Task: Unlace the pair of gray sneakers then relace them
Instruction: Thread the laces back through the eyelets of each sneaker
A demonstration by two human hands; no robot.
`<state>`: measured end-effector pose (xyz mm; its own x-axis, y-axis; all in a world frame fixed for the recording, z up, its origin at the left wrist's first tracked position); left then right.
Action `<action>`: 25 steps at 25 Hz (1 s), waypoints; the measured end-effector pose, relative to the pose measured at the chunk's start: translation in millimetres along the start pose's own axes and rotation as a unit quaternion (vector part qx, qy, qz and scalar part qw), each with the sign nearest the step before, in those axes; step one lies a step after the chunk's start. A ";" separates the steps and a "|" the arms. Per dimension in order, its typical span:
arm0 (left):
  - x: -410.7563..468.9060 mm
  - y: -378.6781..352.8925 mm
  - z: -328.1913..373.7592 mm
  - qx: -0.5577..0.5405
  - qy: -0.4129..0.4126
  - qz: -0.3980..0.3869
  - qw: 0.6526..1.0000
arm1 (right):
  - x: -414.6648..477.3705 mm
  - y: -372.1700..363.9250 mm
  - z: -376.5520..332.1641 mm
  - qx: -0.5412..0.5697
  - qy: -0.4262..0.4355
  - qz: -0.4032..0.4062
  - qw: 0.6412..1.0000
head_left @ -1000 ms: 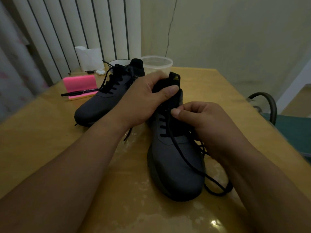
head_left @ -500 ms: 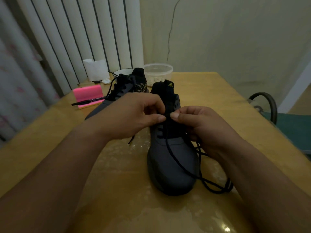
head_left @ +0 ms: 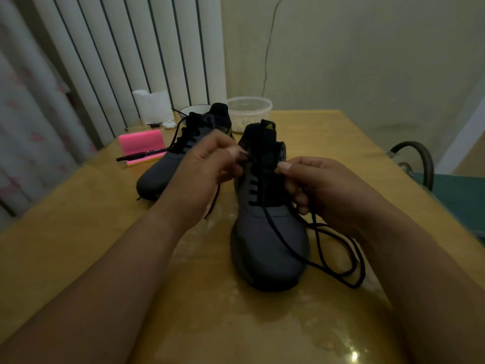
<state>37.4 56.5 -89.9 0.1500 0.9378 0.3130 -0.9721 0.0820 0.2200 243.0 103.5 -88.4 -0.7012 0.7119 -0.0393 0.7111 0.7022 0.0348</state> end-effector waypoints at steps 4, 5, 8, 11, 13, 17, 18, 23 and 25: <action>-2.3 31.5 13.7 -0.400 -0.031 0.074 0.913 | -4.4 17.2 -4.7 0.063 0.002 -0.002 0.998; -5.3 39.7 15.4 -0.372 -0.016 0.070 0.926 | -5.6 21.1 -6.0 0.075 0.008 -0.001 0.997; -17.5 44.0 18.2 0.141 0.080 0.007 0.987 | -8.5 27.6 -10.1 0.087 0.048 0.008 0.995; -28.1 37.2 8.8 0.358 0.139 -0.096 0.918 | -8.4 29.0 -11.8 0.119 0.116 0.013 0.986; -35.2 39.4 1.6 0.140 0.098 -0.020 0.985 | -6.7 28.1 -10.4 0.132 0.137 0.004 0.982; -34.7 57.3 -17.7 -0.467 -0.005 0.132 0.874 | -1.8 28.4 -4.2 0.156 0.129 -0.012 0.979; -36.9 59.8 -19.6 -0.481 -0.006 0.127 0.867 | -0.9 27.6 -3.2 0.151 0.123 -0.011 0.981; -50.4 39.7 -13.5 0.193 0.113 0.004 0.975 | 2.4 25.4 3.5 0.108 0.095 0.020 0.989; -53.3 28.5 -13.1 0.192 0.125 -0.022 0.973 | 2.9 25.8 5.4 0.073 0.075 0.027 0.994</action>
<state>-0.7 13.3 -112.4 0.0949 0.9929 0.0721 -0.8199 0.0368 0.5713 259.6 123.7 -93.0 -0.6541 0.7485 0.1090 0.7399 0.6631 -0.1131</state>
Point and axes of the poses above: each hand's wrist, its own x-axis towards the middle knuckle, its own y-axis out of the back of the hand, z = x × y, the point moved 2 cm from there along x, towards the middle knuckle, and after that the axes turned 15 degrees about -z, right-handed, at the moved point
